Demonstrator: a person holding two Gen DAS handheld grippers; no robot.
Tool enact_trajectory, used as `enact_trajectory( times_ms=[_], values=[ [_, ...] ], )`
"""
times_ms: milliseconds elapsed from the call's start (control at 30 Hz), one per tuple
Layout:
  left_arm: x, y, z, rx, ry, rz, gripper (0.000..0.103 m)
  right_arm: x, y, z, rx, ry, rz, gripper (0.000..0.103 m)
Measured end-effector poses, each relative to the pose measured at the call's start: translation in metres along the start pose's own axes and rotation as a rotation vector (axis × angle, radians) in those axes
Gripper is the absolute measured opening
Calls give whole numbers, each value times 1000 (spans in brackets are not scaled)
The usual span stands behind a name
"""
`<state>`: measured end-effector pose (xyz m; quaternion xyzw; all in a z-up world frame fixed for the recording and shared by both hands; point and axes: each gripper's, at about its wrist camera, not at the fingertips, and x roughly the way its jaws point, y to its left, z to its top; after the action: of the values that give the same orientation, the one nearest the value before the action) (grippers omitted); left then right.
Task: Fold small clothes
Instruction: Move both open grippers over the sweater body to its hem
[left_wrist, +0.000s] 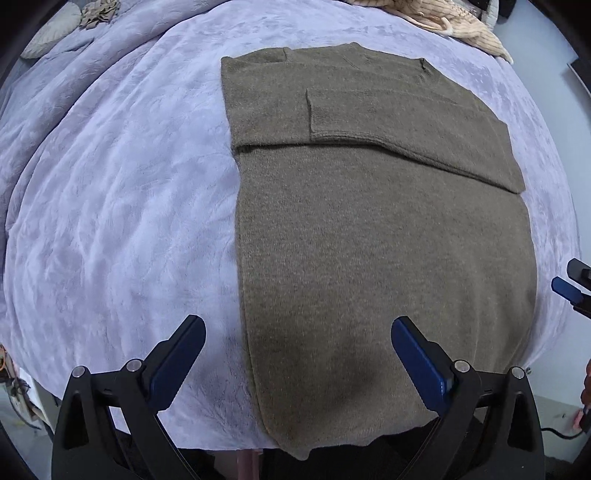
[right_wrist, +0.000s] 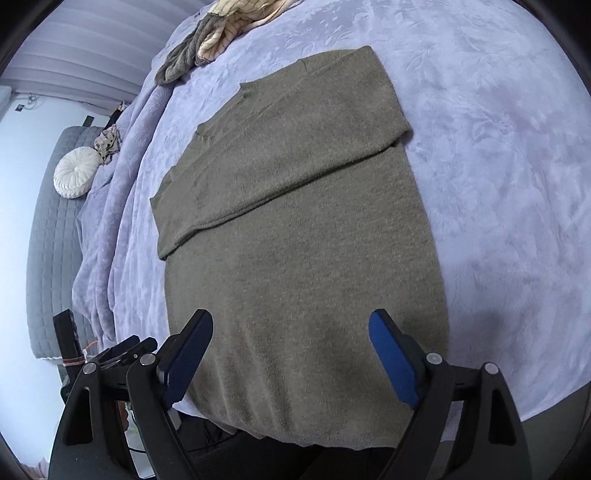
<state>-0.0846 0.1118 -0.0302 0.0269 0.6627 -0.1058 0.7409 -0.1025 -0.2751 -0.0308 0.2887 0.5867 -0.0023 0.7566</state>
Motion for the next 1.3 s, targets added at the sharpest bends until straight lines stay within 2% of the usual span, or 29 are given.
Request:
enact_trajectory(
  times_ms=[233, 500, 967, 1300],
  values=[
    [-3, 0, -18, 27, 9, 0, 101, 5, -6, -22, 56, 46, 7, 89],
    [-3, 6, -26, 33, 10, 5, 101, 8, -5, -37, 59, 59, -28, 89],
    [13, 5, -46, 66, 66, -20, 101, 21, -10, -52, 67, 117, -22, 89],
    [30, -1, -64, 72, 125, -38, 101, 29, -29, -58, 98, 157, -55, 89]
  ],
)
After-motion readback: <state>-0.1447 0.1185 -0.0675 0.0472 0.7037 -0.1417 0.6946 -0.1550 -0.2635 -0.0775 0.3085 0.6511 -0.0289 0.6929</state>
